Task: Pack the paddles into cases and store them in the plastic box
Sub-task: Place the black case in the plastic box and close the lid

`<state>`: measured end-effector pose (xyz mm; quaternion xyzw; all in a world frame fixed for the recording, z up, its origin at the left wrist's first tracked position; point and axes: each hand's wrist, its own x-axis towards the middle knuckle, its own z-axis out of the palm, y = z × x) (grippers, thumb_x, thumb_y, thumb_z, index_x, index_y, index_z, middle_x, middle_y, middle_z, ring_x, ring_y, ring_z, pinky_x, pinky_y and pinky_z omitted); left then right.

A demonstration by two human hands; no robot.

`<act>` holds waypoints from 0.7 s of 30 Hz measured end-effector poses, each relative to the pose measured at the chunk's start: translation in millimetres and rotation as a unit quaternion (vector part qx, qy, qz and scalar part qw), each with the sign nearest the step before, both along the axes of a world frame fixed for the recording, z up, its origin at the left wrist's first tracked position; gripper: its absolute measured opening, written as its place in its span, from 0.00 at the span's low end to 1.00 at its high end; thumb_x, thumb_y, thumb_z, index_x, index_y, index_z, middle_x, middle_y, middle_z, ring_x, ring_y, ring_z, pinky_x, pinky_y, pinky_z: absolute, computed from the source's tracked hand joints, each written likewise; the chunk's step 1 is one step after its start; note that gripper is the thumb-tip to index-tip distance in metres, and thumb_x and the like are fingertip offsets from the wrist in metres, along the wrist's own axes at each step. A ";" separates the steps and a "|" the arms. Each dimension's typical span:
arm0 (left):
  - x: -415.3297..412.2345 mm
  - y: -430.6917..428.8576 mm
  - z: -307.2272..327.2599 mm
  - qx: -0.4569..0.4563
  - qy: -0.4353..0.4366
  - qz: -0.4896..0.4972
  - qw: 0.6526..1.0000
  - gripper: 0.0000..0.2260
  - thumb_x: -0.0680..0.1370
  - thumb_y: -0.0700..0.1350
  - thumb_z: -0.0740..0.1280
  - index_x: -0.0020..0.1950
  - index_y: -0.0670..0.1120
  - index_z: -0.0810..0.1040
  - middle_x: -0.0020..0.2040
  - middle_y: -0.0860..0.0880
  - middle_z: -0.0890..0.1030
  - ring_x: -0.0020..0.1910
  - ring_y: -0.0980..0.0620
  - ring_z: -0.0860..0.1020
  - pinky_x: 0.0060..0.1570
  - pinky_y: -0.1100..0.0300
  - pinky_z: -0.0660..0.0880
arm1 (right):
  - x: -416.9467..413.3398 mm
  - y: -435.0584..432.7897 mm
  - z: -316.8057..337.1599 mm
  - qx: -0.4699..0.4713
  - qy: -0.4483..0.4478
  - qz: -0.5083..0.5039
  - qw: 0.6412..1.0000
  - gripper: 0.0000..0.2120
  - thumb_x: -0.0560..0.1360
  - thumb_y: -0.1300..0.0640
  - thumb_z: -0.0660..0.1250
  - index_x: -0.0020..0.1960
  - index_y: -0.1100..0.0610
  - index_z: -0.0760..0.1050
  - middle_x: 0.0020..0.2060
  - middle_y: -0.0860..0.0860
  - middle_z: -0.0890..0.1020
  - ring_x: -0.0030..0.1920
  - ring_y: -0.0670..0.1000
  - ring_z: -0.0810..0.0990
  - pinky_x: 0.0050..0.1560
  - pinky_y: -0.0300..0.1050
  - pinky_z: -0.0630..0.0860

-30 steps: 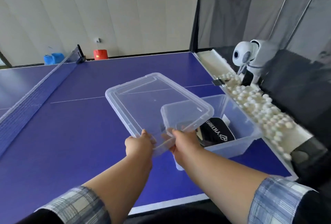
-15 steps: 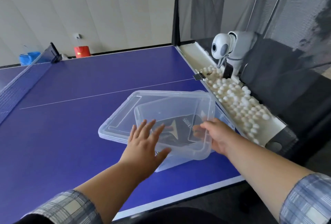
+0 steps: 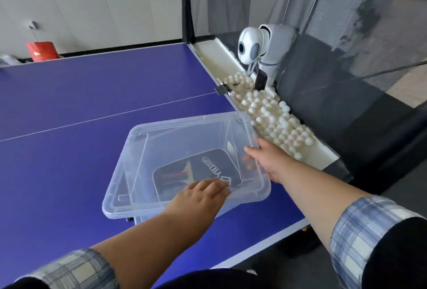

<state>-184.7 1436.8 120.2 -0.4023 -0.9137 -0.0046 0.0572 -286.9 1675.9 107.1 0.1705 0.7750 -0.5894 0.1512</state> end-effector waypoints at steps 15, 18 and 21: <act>-63.2 94.8 -54.7 0.018 -0.107 0.086 0.990 0.22 0.65 0.58 0.77 0.57 0.55 0.82 0.66 0.53 0.79 0.65 0.51 0.78 0.63 0.52 0.75 | -110.0 40.2 -46.1 0.198 0.018 0.169 0.965 0.27 0.82 0.49 0.55 0.80 0.42 0.52 0.76 0.47 0.66 0.50 0.52 0.81 0.41 0.44 0.74; -75.9 95.2 -44.3 0.032 -0.095 0.100 0.990 0.18 0.68 0.65 0.69 0.53 0.59 0.81 0.59 0.57 0.81 0.58 0.53 0.80 0.58 0.55 0.76 | -118.4 34.5 -53.7 0.220 0.021 0.208 0.953 0.28 0.83 0.50 0.54 0.81 0.44 0.50 0.77 0.51 0.63 0.64 0.56 0.76 0.54 0.48 0.74; -100.7 104.4 -41.5 0.077 -0.096 0.143 0.982 0.17 0.74 0.62 0.64 0.57 0.55 0.80 0.58 0.54 0.81 0.58 0.49 0.79 0.60 0.51 0.74 | -122.8 27.6 -58.6 0.236 0.009 0.233 0.943 0.29 0.84 0.50 0.53 0.81 0.47 0.46 0.79 0.54 0.58 0.71 0.57 0.68 0.63 0.51 0.71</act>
